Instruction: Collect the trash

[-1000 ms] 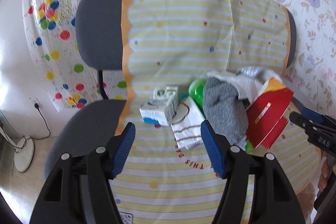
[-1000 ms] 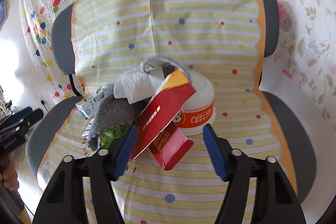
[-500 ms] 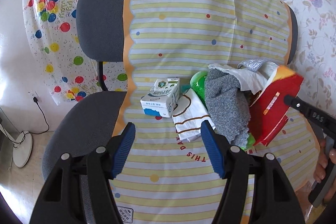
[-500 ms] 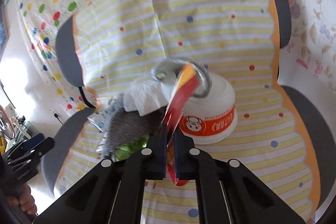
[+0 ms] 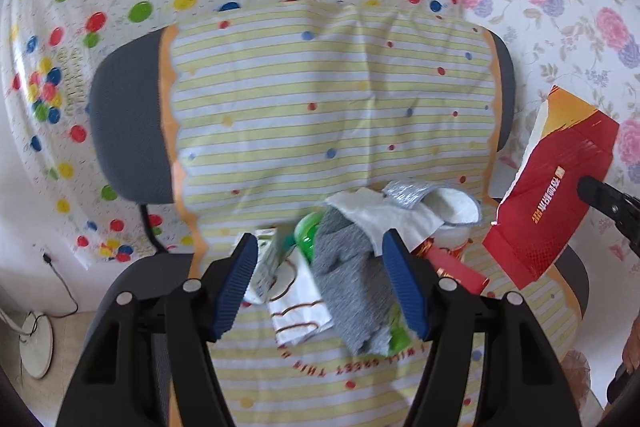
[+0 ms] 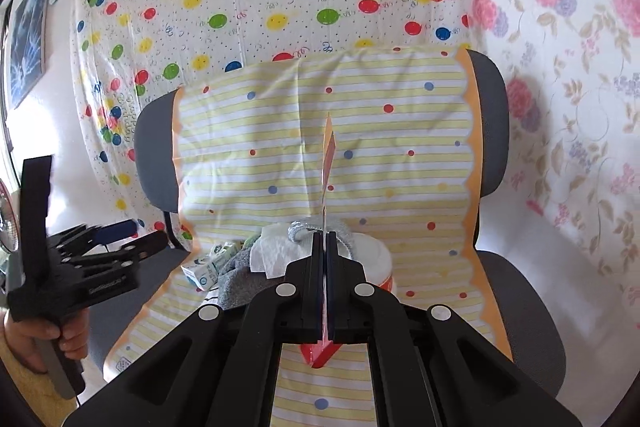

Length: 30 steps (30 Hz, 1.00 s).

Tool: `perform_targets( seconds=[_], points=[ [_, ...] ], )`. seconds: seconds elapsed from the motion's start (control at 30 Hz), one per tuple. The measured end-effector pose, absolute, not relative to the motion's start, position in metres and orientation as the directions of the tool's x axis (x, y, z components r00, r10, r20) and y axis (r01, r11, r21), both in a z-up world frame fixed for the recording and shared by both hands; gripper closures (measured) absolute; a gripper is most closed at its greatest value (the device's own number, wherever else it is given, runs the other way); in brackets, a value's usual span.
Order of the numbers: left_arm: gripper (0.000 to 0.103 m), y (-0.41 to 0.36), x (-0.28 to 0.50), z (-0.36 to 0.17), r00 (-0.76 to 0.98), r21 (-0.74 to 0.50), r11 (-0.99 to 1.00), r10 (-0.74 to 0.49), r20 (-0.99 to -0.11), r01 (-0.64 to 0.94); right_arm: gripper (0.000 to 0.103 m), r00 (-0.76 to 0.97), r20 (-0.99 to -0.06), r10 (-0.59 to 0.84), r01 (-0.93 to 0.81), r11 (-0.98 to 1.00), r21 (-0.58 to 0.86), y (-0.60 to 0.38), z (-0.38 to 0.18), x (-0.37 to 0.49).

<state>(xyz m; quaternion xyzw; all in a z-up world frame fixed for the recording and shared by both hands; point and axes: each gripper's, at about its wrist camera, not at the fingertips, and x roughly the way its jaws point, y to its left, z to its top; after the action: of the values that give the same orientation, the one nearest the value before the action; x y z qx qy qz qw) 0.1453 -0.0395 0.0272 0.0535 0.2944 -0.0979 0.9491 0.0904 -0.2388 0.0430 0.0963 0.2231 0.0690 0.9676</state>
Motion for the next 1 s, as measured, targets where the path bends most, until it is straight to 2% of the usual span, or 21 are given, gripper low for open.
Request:
perform_targets(
  seconds=[0.1,0.23,0.37,0.57,0.63,0.87,1.0],
  points=[
    [0.041,-0.059,0.169,0.014,0.775,0.028,0.966,-0.187,-0.603,0.255,0.102,0.888,-0.421,0.187,-0.097,0.969,0.227,-0.242,0.035,0.094],
    [0.054,-0.079,0.197,-0.006,0.732,0.013,0.955,-0.219,-0.645,0.297,0.102,0.875,-0.435,0.213,-0.105,0.96,0.259,-0.249,0.02,0.103],
    [0.058,-0.094,0.224,-0.021,0.703,0.005,0.947,-0.235,-0.671,0.321,0.102,0.863,-0.451,0.227,-0.108,0.956,0.274,-0.252,0.008,0.112],
    [0.085,-0.108,0.249,-0.043,0.666,0.033,0.945,-0.204,-0.718,0.326,0.102,0.86,-0.458,0.225,-0.099,0.954,0.282,-0.259,-0.003,0.12],
    [0.102,-0.107,0.247,-0.044,0.674,0.04,0.944,-0.203,-0.71,0.326,0.102,0.861,-0.458,0.222,-0.097,0.955,0.28,-0.26,-0.004,0.12],
    [0.103,-0.088,0.229,-0.006,0.742,-0.006,0.955,-0.234,-0.628,0.296,0.102,0.865,-0.45,0.222,-0.095,0.953,0.287,-0.262,-0.003,0.117],
    [0.103,-0.068,0.203,0.032,0.779,-0.079,0.952,-0.289,-0.556,0.297,0.102,0.879,-0.424,0.219,-0.098,0.953,0.288,-0.263,0.009,0.106]
  ],
)
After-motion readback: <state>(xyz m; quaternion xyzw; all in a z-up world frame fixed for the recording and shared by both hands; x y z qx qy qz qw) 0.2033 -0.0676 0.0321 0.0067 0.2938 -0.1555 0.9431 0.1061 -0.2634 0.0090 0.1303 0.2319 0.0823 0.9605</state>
